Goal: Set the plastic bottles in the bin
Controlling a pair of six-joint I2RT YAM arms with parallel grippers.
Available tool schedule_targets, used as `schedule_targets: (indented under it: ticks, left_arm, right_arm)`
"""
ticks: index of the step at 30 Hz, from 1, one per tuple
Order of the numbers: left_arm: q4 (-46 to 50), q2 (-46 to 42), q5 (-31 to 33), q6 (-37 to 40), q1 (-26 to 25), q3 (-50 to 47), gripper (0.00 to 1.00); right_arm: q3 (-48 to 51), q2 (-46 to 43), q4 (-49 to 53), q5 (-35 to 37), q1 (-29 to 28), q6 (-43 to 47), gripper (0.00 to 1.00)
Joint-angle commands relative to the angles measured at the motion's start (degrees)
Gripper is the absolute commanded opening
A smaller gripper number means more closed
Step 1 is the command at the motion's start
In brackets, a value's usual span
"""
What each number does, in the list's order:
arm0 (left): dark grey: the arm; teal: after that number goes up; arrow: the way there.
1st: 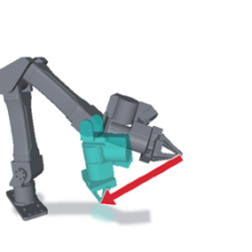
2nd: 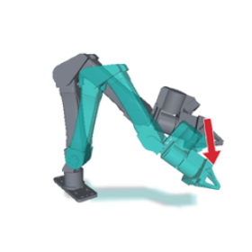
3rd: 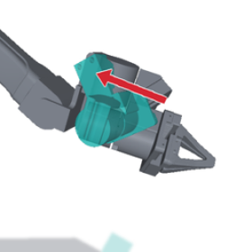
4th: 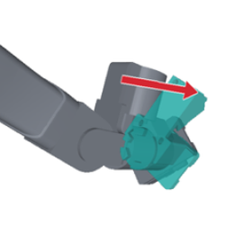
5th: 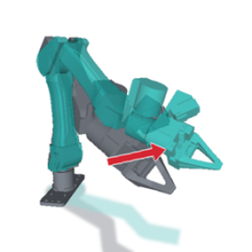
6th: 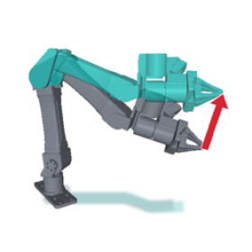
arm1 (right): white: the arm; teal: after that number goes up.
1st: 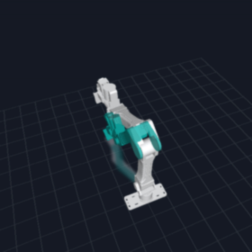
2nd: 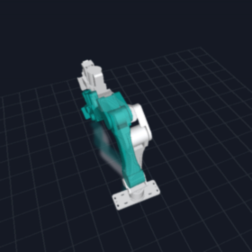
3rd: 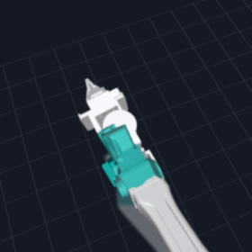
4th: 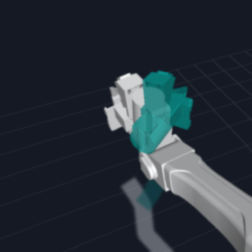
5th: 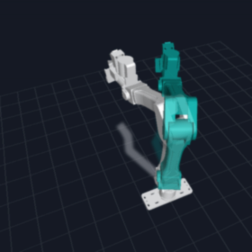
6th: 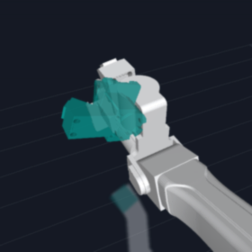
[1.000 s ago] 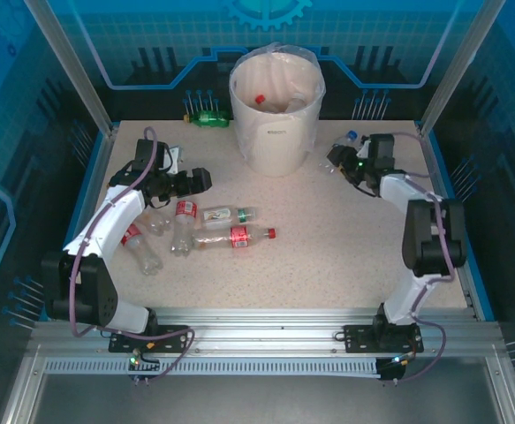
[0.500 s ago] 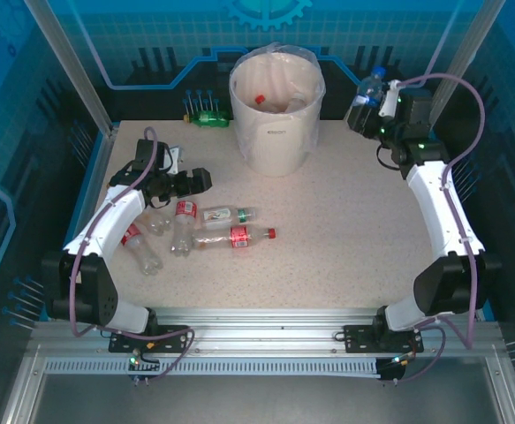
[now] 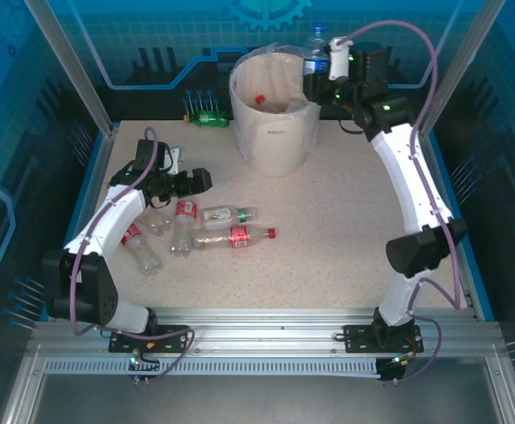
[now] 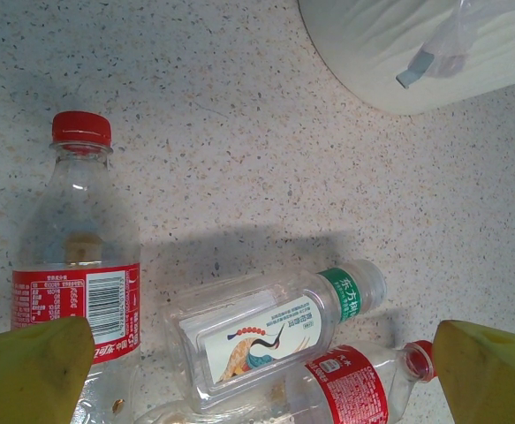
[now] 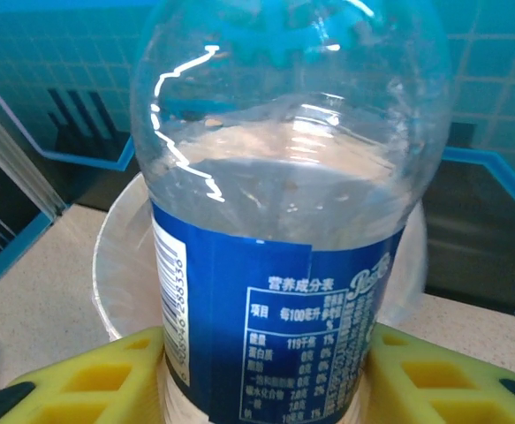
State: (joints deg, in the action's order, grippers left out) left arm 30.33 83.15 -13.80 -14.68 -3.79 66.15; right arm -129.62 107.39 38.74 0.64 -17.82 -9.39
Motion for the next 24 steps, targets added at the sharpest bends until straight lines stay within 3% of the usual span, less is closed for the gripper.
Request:
schedule_targets:
  ticks: [1,8,24]
  left_arm:
    - [0.5,0.4,-1.2,-0.1,0.3,-0.5,0.99]
    - [0.2,0.5,-1.4,-0.6,0.3,-0.4,0.99]
    - [0.0,0.6,-1.2,-1.0,0.3,-0.6,0.99]
  right_arm:
    - [-7.8,5.2,6.2,1.9,-1.8,3.4,0.49]
    - [-17.3,14.5,8.3,1.1,-2.5,3.3,0.48]
    - [-19.7,25.4,4.4,0.3,-2.5,3.5,0.51]
